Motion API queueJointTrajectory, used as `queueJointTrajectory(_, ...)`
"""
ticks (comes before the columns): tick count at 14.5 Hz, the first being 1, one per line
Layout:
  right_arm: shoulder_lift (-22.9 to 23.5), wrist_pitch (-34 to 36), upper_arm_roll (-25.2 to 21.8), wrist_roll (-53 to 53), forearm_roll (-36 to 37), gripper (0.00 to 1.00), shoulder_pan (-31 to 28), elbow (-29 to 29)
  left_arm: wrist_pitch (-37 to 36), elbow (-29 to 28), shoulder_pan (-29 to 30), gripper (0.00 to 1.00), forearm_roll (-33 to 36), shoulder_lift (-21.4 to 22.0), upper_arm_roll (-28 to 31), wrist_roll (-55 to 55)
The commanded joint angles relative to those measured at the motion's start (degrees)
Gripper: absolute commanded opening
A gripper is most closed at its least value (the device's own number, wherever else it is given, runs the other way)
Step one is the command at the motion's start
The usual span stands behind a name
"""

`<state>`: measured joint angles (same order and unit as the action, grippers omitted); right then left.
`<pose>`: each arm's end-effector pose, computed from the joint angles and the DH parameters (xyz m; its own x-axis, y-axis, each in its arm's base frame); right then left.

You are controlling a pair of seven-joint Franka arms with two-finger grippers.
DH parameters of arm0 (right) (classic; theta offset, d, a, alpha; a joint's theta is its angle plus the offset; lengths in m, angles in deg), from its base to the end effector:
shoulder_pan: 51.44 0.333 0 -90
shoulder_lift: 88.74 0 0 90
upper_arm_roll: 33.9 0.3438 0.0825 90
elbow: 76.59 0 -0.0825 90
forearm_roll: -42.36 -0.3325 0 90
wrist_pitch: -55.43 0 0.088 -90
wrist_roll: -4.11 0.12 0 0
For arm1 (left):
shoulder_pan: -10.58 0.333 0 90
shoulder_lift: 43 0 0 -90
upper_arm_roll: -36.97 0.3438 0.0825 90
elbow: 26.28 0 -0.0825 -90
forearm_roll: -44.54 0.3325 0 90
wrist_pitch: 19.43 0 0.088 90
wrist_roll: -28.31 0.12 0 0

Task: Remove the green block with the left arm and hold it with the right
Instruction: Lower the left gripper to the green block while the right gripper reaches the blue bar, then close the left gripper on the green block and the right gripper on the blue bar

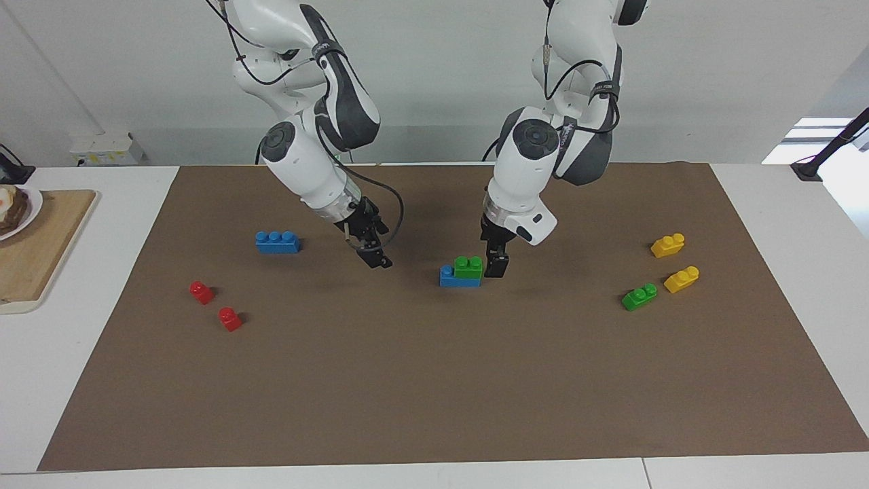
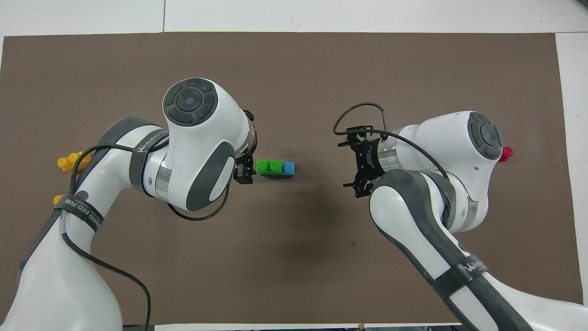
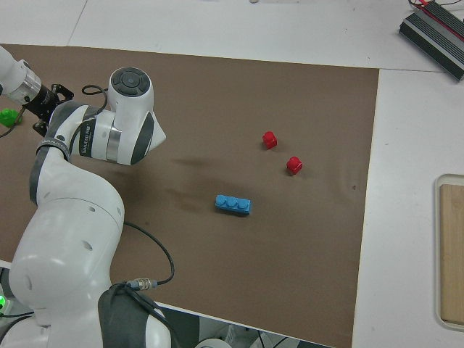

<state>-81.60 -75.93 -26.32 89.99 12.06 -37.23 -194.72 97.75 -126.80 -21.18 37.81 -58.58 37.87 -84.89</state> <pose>0.5022 0.2157 0.4337 0.1186 -0.8982 -0.4232 -0.9929 -0.1035 -0.0585 0.5082 -0.3137 0.4519 0.0799 0.9918 -0.0993 0.9963 -0.0827 -0.0248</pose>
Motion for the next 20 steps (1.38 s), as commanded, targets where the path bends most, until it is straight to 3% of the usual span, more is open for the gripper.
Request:
queueJointTrajectory(1,0.86,-1.70,-0.02,0.78,-1.51,0.97,1.78,-0.53,4.35,-6.08,-0.05,1.00,0.23,2.83,0.16,-0.52)
queueJointTrajectory(7,2.71,-8.81,-0.02,2.01,-3.45,0.97,4.50,-1.50,6.74,-6.89,-0.58,1.00,0.15,1.96,0.16,-5.79)
queueJointTrajectory(10,3.41,-11.90,-0.02,2.71,-4.59,0.97,5.92,-1.58,6.93,-4.70,-1.98,1.00,0.85,-1.46,0.25,-8.61)
queueJointTrajectory(20,10.09,-18.31,-0.02,3.06,-4.59,0.97,9.51,1.40,9.82,-6.27,-3.21,1.00,0.94,-1.91,0.25,-8.96)
